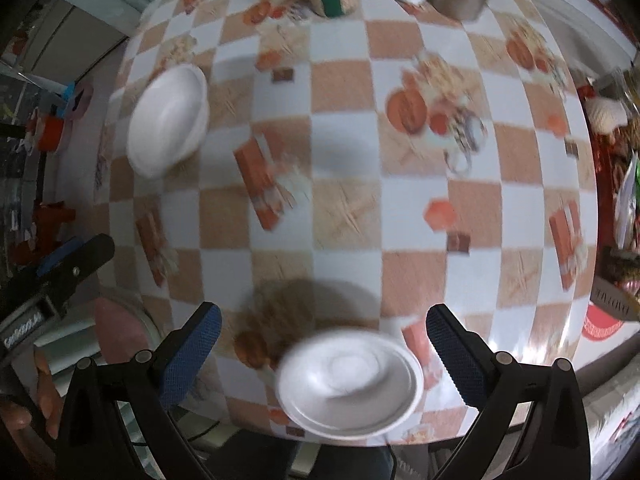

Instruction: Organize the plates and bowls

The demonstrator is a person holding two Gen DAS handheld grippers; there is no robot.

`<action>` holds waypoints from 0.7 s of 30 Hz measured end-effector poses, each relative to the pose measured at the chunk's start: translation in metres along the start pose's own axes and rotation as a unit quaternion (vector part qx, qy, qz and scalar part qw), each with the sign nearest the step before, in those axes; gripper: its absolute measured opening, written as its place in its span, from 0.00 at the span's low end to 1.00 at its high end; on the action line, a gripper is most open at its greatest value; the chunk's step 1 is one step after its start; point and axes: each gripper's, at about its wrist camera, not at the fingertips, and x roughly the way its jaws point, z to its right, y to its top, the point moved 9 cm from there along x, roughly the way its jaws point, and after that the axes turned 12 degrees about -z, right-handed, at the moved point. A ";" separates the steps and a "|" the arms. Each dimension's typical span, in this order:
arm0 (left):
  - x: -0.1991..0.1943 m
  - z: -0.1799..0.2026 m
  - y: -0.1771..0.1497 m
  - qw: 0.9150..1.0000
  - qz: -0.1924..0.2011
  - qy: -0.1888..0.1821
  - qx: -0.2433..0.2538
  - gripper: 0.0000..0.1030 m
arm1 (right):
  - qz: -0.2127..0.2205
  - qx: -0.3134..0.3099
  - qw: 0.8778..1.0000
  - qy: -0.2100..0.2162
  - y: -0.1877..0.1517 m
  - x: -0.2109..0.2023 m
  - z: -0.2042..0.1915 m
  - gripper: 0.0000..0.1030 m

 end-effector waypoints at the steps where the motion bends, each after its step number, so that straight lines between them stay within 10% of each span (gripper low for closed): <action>1: 0.000 -0.004 0.007 1.000 0.003 0.004 -0.005 0.78 | 0.002 -0.001 1.000 0.001 0.005 -0.001 -0.004 1.00; 21: 0.072 -0.055 0.102 0.998 0.002 0.063 -0.029 0.78 | 0.004 -0.015 1.000 -0.009 0.143 0.053 -0.062 1.00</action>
